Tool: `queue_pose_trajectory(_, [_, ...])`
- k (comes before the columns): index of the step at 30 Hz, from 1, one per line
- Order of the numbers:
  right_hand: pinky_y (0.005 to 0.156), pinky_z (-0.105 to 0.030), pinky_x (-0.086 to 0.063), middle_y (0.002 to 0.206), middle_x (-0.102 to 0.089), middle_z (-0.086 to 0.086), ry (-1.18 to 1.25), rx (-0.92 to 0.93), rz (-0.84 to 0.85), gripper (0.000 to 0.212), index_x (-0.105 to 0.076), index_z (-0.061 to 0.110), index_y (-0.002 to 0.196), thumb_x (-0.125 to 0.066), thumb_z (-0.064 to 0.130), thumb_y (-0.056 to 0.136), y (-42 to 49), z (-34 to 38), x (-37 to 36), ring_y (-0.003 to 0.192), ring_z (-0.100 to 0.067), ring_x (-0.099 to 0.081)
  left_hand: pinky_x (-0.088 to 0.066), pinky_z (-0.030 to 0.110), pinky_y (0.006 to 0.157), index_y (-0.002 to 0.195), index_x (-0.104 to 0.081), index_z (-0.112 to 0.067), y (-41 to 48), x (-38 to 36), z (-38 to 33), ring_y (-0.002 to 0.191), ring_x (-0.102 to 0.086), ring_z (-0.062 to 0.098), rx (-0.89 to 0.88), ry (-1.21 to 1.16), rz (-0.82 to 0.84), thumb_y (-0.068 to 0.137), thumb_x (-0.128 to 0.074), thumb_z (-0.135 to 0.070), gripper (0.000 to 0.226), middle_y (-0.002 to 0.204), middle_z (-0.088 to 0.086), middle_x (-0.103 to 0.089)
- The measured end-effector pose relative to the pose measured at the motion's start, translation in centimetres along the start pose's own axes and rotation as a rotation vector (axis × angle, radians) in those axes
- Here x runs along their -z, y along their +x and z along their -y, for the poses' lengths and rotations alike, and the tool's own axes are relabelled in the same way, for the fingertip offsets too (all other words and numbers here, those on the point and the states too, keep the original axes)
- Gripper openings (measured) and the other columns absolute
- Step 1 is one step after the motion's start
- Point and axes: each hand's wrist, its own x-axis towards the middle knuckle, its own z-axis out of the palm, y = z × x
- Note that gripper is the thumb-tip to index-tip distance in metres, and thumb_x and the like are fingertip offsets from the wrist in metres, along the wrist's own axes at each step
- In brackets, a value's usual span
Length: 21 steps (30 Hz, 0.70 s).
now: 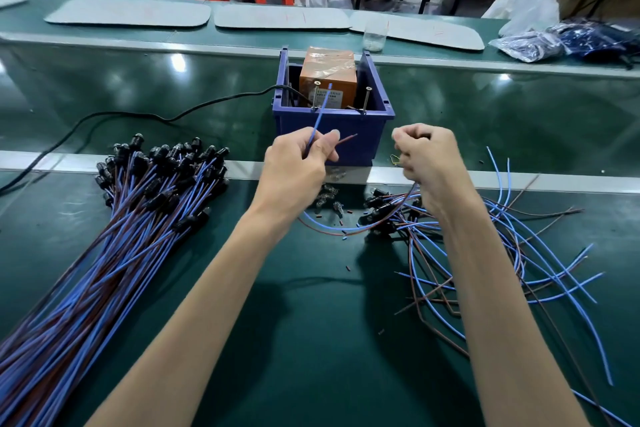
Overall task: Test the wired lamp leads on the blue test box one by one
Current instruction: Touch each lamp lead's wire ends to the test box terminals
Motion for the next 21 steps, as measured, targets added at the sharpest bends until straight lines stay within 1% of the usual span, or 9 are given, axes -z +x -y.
queue_pose_trajectory(3, [0.044, -0.015, -0.028, 0.054, -0.052, 0.009, -0.101, 0.063, 0.024, 0.023, -0.062, 0.02, 0.066, -0.065, 0.015, 0.088, 0.0, -0.7, 0.1, 0.041, -0.002, -0.037, -0.024, 0.019, 0.044, 0.06, -0.056, -0.022, 0.7, 1.0, 0.0, 0.039, -0.028, 0.005, 0.039, -0.025, -0.036, 0.097, -0.055, -0.032, 0.039, 0.037, -0.014, -0.034])
queue_pose_trajectory(6, [0.047, -0.01, -0.029, 0.052, -0.06, 0.013, -0.175, 0.09, 0.162, 0.017, -0.068, 0.022, 0.068, -0.069, 0.019, 0.085, -0.2, -1.1, -0.8, 0.041, 0.003, -0.044, -0.023, 0.025, 0.049, 0.063, -0.057, -0.02, 0.9, 1.3, 0.2, 0.04, -0.026, 0.006, 0.101, -0.037, 0.005, 0.098, -0.052, -0.032, 0.037, 0.037, -0.013, -0.03])
queue_pose_trajectory(9, [0.046, -0.006, -0.03, 0.051, -0.058, 0.016, -0.221, 0.099, 0.262, 0.015, -0.073, 0.024, 0.074, -0.068, 0.014, 0.084, -0.1, -1.4, -1.1, 0.042, 0.005, -0.044, -0.024, 0.026, 0.049, 0.063, -0.058, -0.02, 1.0, 1.5, 0.3, 0.041, -0.029, 0.006, 0.15, -0.002, 0.066, 0.099, -0.049, -0.037, 0.04, 0.039, -0.014, -0.032])
queue_pose_trajectory(10, [0.046, -0.006, -0.03, 0.053, -0.059, 0.016, -0.237, 0.094, 0.284, 0.016, -0.074, 0.026, 0.077, -0.068, 0.012, 0.084, -0.1, -1.6, -1.1, 0.042, 0.004, -0.044, -0.025, 0.025, 0.048, 0.063, -0.058, -0.02, 1.0, 1.6, 0.3, 0.038, -0.03, 0.004, 0.171, 0.006, 0.096, 0.099, -0.046, -0.043, 0.044, 0.039, -0.014, -0.033])
queue_pose_trajectory(12, [0.047, -0.008, -0.033, 0.067, -0.066, 0.012, -0.24, 0.052, 0.358, 0.019, -0.073, 0.03, 0.091, -0.07, 0.012, 0.084, -0.3, -1.8, -1.2, 0.041, 0.001, -0.042, -0.027, 0.019, 0.045, 0.062, -0.058, -0.019, 1.1, 1.6, 0.2, 0.035, -0.034, 0.002, 0.2, 0.013, 0.154, 0.098, -0.038, -0.053, 0.053, 0.039, -0.014, -0.036])
queue_pose_trajectory(13, [0.046, -0.009, -0.033, 0.075, -0.068, 0.008, -0.229, 0.025, 0.395, 0.023, -0.071, 0.031, 0.099, -0.07, 0.013, 0.084, -0.4, -1.9, -1.3, 0.04, 0.0, -0.039, -0.027, 0.018, 0.044, 0.061, -0.057, -0.018, 1.1, 1.6, 0.2, 0.035, -0.034, 0.002, 0.194, 0.019, 0.167, 0.098, -0.035, -0.054, 0.056, 0.039, -0.014, -0.037])
queue_pose_trajectory(15, [0.042, -0.009, -0.031, 0.075, -0.069, 0.004, -0.17, 0.013, 0.402, 0.024, -0.071, 0.027, 0.107, -0.067, 0.014, 0.087, -0.5, -1.7, -1.4, 0.038, -0.002, -0.034, -0.027, 0.022, 0.047, 0.06, -0.056, -0.018, 1.0, 1.5, 0.4, 0.037, -0.032, 0.003, 0.151, 0.048, 0.172, 0.099, -0.036, -0.051, 0.055, 0.038, -0.013, -0.037])
queue_pose_trajectory(18, [0.039, -0.011, -0.028, 0.07, -0.072, 0.0, -0.008, 0.079, 0.332, 0.014, -0.073, 0.022, 0.095, -0.061, 0.016, 0.093, -0.6, -0.8, -1.0, 0.037, -0.003, -0.032, -0.026, 0.024, 0.049, 0.062, -0.06, -0.019, 0.8, 1.4, 0.6, 0.036, -0.032, 0.004, 0.118, 0.068, 0.203, 0.1, -0.041, -0.044, 0.049, 0.036, -0.013, -0.035])
queue_pose_trajectory(21, [0.038, -0.012, -0.025, 0.067, -0.069, 0.0, 0.117, 0.109, 0.339, 0.014, -0.073, 0.02, 0.097, -0.059, 0.023, 0.095, -0.9, 0.0, -0.4, 0.039, -0.005, -0.03, -0.023, 0.02, 0.046, 0.065, -0.064, -0.022, 0.6, 1.1, 0.6, 0.039, -0.029, 0.005, 0.072, 0.05, 0.23, 0.1, -0.047, -0.037, 0.041, 0.039, -0.012, -0.035])
